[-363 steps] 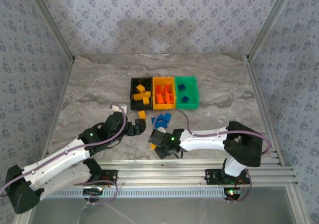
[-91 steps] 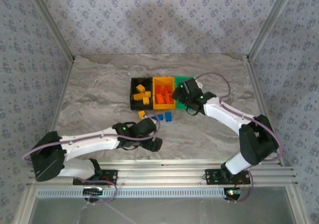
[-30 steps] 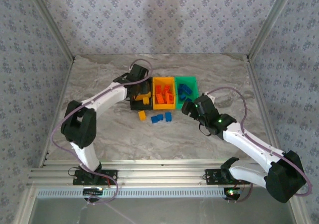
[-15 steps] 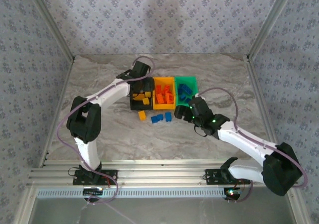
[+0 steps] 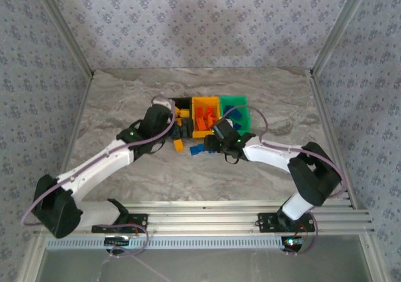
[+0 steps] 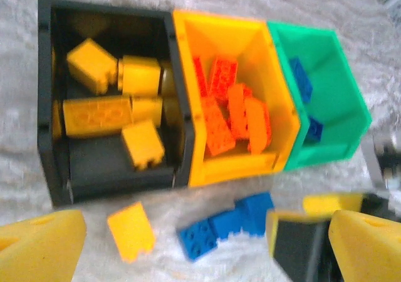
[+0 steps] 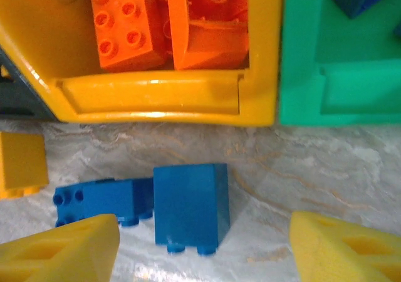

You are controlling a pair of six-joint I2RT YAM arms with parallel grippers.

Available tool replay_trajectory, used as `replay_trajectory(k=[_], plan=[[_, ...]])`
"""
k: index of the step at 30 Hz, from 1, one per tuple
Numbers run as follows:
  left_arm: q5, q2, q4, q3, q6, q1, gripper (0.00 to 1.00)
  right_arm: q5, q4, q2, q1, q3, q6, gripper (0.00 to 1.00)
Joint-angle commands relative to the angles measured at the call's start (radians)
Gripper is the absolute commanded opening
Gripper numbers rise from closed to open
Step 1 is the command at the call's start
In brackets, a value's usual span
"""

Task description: Sort the legos into containers by color

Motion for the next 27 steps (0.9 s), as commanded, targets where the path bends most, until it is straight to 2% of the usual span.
replay_trajectory(k=[1,6,12,19,24,27], plan=[[-0.017,-0.09,0.002,-0.103,-0.063,-0.013,1.0,0.051,-0.021,0.05,0.007,0.056,-0.011,0.7],[-0.048,-0.199,-0.054,-0.198,-0.092,-0.015,1.0,0.044,-0.036,0.108,0.014,0.088,-0.017,0.67],[-0.059,-0.248,-0.065,-0.264,-0.113,-0.015,1.0,0.034,-0.046,0.161,0.027,0.109,-0.013,0.61],[-0.069,-0.251,-0.08,-0.276,-0.12,-0.015,1.0,0.05,-0.067,0.157,0.028,0.099,-0.008,0.42],[-0.085,-0.263,-0.079,-0.291,-0.116,-0.013,1.0,0.064,-0.089,0.162,0.026,0.084,-0.005,0.44],[-0.085,-0.264,-0.08,-0.302,-0.119,-0.013,1.0,0.055,-0.088,0.162,0.021,0.072,-0.003,0.4]])
